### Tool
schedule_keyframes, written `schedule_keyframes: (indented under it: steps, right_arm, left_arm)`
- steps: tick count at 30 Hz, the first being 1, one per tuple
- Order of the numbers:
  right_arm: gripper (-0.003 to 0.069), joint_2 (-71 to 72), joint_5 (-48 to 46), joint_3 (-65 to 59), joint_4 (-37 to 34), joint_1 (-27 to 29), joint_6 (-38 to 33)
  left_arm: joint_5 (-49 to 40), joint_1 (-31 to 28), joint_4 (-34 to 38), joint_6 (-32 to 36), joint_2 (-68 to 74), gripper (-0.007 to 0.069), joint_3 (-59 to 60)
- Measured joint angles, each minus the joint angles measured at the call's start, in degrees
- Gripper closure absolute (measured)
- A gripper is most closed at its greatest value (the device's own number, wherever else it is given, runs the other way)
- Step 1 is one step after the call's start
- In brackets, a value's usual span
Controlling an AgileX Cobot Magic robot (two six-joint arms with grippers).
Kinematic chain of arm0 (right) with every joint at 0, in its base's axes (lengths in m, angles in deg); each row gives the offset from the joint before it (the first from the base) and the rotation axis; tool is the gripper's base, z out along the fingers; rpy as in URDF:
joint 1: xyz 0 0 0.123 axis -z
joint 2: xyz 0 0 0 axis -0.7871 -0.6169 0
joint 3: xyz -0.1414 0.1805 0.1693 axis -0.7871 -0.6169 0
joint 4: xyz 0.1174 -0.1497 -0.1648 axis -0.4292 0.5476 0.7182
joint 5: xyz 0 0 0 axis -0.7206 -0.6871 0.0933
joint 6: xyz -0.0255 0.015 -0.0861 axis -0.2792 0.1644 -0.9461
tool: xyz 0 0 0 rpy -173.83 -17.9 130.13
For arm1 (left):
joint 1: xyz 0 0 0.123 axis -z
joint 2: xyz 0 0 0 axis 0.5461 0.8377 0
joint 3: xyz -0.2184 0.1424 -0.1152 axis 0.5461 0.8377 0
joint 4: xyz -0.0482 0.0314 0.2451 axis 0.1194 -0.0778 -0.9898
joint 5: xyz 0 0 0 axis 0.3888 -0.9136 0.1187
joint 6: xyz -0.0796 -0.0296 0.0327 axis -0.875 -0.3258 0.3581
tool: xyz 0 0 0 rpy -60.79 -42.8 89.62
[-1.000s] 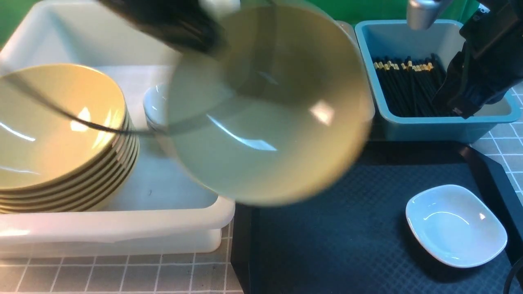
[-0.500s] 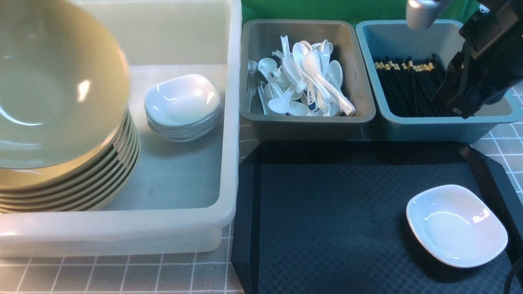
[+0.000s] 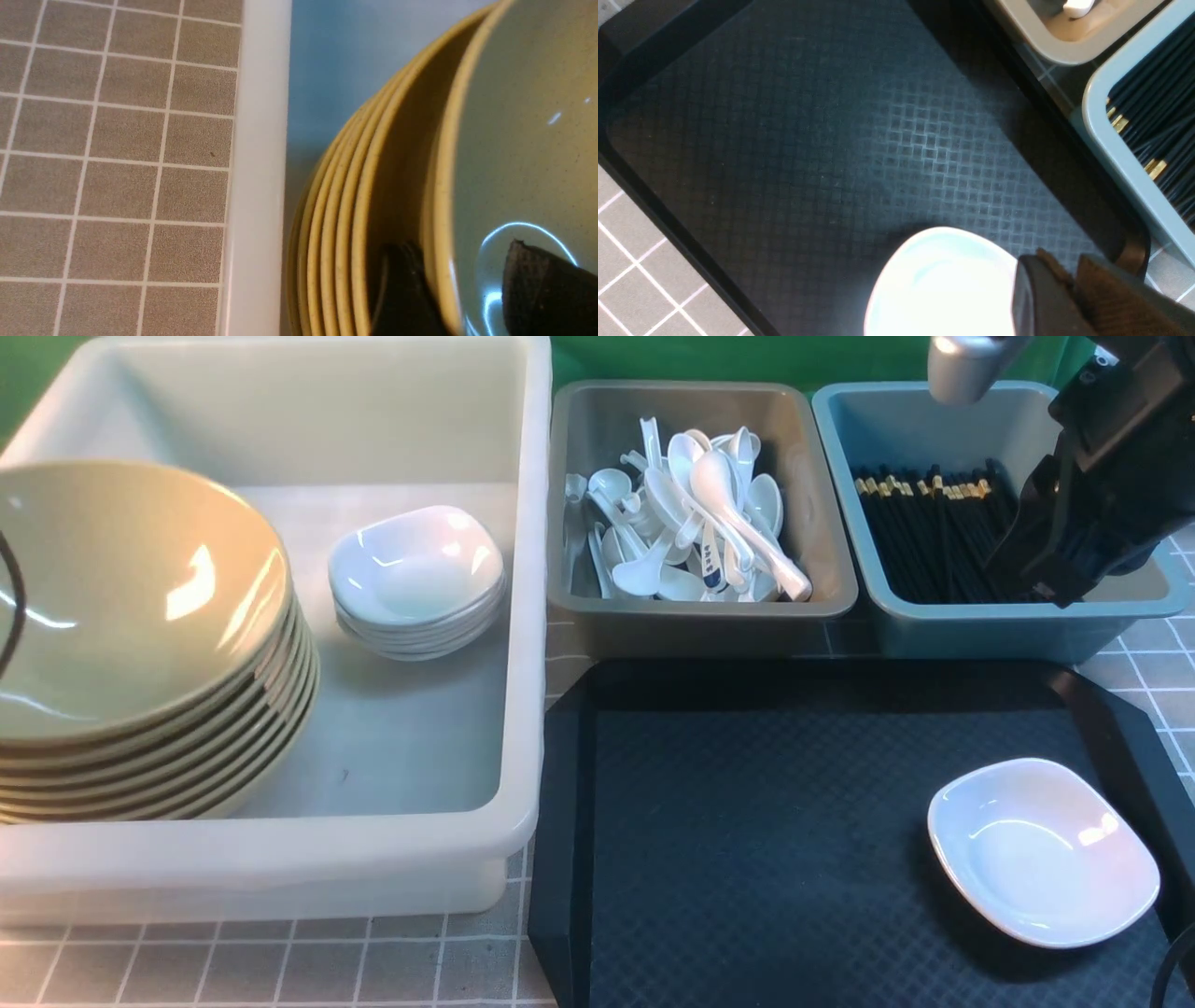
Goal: On grey table put chopsticks spoon bowls plates into blue grey white boxes.
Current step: 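Place the tan bowl onto the bowl stack in the left bin with the left gripper, then grasp the small white bowl on the black tray by its rim with the left gripper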
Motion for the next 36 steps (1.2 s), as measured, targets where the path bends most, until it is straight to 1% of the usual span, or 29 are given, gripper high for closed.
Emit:
schedule_keyframes:
  steps: [3,4,6,9,12,14,15,17,20,21,22,23,24,26,27,28,29,31,32,33,34,35,36]
  right_arm:
    - [0.0557,0.0,0.0,0.0,0.0,0.0,-0.4]
    - [0.0557,0.0,0.0,0.0,0.0,0.0,-0.4]
    - [0.0555,0.0,0.0,0.0,0.0,0.0,-0.8]
    - [0.0554,0.0,0.0,0.0,0.0,0.0,-0.8]
    - [0.0551,0.0,0.0,0.0,0.0,0.0,-0.8]
    - [0.0551,0.0,0.0,0.0,0.0,0.0,-0.8]
    - [0.0550,0.0,0.0,0.0,0.0,0.0,-0.8]
    - [0.0547,0.0,0.0,0.0,0.1,0.0,-0.9]
    - [0.0545,0.0,0.0,0.2,1.8,0.0,-0.6]
    - [0.0542,0.0,-0.1,1.3,4.5,0.0,1.4]
    - [0.0540,0.0,-0.1,2.5,6.4,0.0,3.4]
    - [0.0540,0.0,-0.1,2.5,6.4,0.0,3.7]
    - [0.0538,0.1,-0.1,3.5,7.8,0.0,5.6]
    - [0.0536,0.9,-0.1,4.8,9.6,0.0,9.2]
    - [0.0536,1.5,-0.1,4.8,9.9,0.0,10.0]
    - [0.0536,2.6,-0.1,4.9,10.0,0.0,12.0]
    - [0.0534,3.5,-0.1,4.7,10.0,0.0,12.9]
    - [0.0533,6.5,-0.1,3.4,10.0,0.0,15.2]
    - [0.0532,8.3,-0.1,2.2,10.0,0.0,16.0]
    - [0.0530,11.8,-0.1,-0.8,10.0,0.0,17.5]
    - [0.0530,13.9,-0.1,-2.8,10.0,0.0,18.2]
    - [0.0530,13.9,-0.1,-2.8,10.0,0.0,18.4]
    - [0.0530,15.9,-0.1,-5.0,10.0,0.0,19.0]
  left_arm:
    - [-0.6,0.3,-2.6,-0.3,-1.0,0.0209,-0.8]
    - [-0.7,0.3,-2.6,-0.3,-1.0,0.0209,-0.9]
    - [0.0,0.3,-6.7,-1.7,-2.7,0.0137,-2.7]
    - [0.5,0.2,-9.7,-4.5,-5.8,0.0086,-5.9]
    - [-0.6,0.2,-10.3,-6.5,-9.4,0.0073,-8.8]
    - [-2.2,0.4,-9.6,-8.8,-11.8,0.0077,-10.4]
    - [-3.2,0.8,-8.8,-10.2,-13.0,0.0087,-10.9]
    - [-4.8,3.3,-7.0,-12.0,-15.0,0.0135,-11.3]
    - [-6.5,10.7,-4.8,-12.2,-16.9,0.0228,-11.4]
    - [-7.4,17.4,-3.8,-11.3,-17.6,0.0327,-11.4]
    - [-7.6,22.0,-3.7,-10.3,-17.7,0.0387,-11.4]
    - [-7.7,23.9,-3.7,-9.8,-17.7,0.0399,-11.4]
    - [-7.8,28.7,-3.8,-8.7,-17.3,0.0460,-11.4]
    - [-7.6,37.2,-4.0,-6.7,-15.8,0.0558,-11.4]
    - [-7.2,41.7,-4.3,-5.5,-14.5,0.0590,-11.4]
    - [-6.7,45.2,-4.5,-4.8,-13.3,0.0609,-11.4]
    - [-5.7,50.0,-5.2,-4.1,-11.2,0.0621,-11.4]
    - [-3.8,57.5,-6.8,-3.6,-6.9,0.0631,-11.4]
    - [-2.9,60.1,-7.6,-3.4,-5.0,0.0634,-11.4]
    - [-1.3,64.9,-9.4,-3.4,-1.1,0.0636,-11.4]
    - [-0.5,67.5,-10.7,-3.3,1.4,0.0635,-11.8]
    - [-0.3,68.5,-11.3,-3.2,2.5,0.0635,-12.0]
    - [0.3,70.8,-12.1,-3.2,4.5,0.0635,-12.7]
